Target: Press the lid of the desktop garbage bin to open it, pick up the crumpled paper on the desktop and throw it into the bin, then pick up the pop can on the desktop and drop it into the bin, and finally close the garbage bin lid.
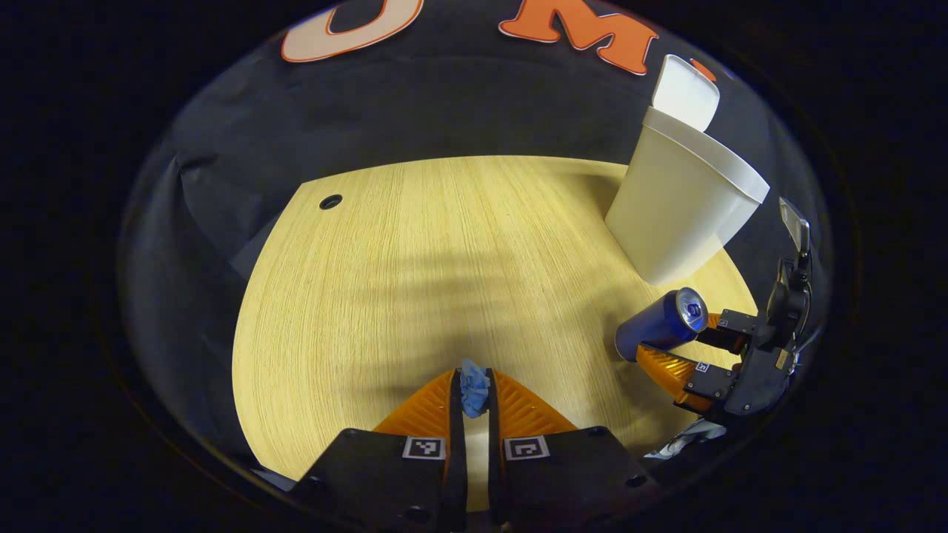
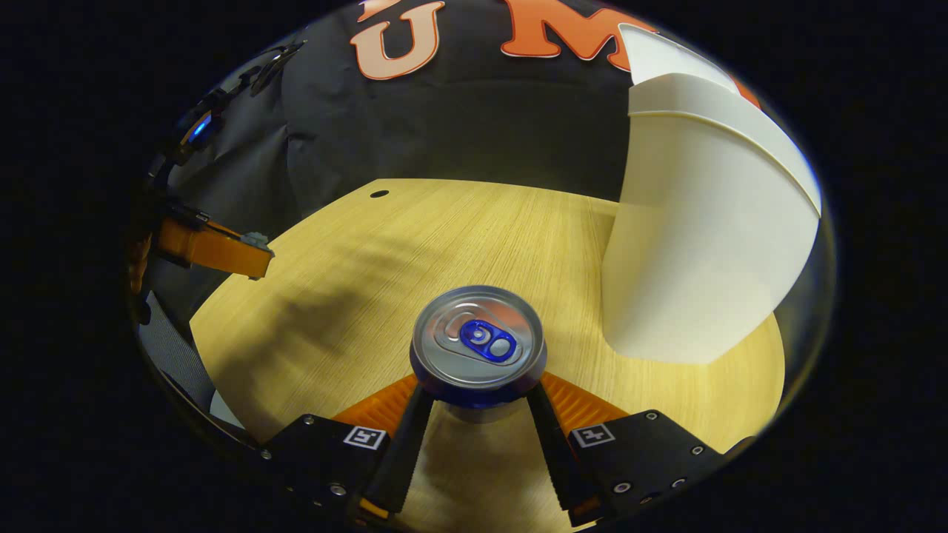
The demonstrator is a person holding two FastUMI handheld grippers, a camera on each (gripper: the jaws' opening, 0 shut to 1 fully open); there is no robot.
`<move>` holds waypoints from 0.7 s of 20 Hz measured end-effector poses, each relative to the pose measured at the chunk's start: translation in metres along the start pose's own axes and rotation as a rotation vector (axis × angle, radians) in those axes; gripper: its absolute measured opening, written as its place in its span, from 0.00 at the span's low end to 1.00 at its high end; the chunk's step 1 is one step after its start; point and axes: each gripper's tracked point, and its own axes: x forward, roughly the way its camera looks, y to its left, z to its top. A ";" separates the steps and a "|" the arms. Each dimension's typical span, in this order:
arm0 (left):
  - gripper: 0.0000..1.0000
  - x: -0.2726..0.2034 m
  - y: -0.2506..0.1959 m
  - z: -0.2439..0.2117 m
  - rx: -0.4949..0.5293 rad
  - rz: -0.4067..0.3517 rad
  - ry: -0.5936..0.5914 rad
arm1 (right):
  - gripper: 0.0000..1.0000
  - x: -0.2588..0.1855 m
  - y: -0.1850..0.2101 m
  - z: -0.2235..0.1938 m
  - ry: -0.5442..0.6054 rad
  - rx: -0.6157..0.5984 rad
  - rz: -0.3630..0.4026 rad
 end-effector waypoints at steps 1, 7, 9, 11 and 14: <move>0.15 0.001 -0.002 0.006 0.003 -0.011 -0.010 | 0.76 -0.003 -0.001 0.001 -0.003 0.002 -0.008; 0.15 -0.003 -0.021 0.051 0.071 -0.057 -0.121 | 0.76 -0.013 -0.005 0.014 -0.040 0.006 -0.073; 0.15 -0.008 -0.038 0.068 0.090 -0.077 -0.161 | 0.76 -0.020 -0.008 0.015 -0.053 0.017 -0.100; 0.15 -0.011 -0.056 0.090 0.103 -0.090 -0.203 | 0.76 -0.021 -0.010 0.016 -0.059 0.030 -0.127; 0.15 -0.013 -0.085 0.118 0.105 -0.126 -0.253 | 0.76 -0.017 -0.010 0.021 -0.064 0.064 -0.161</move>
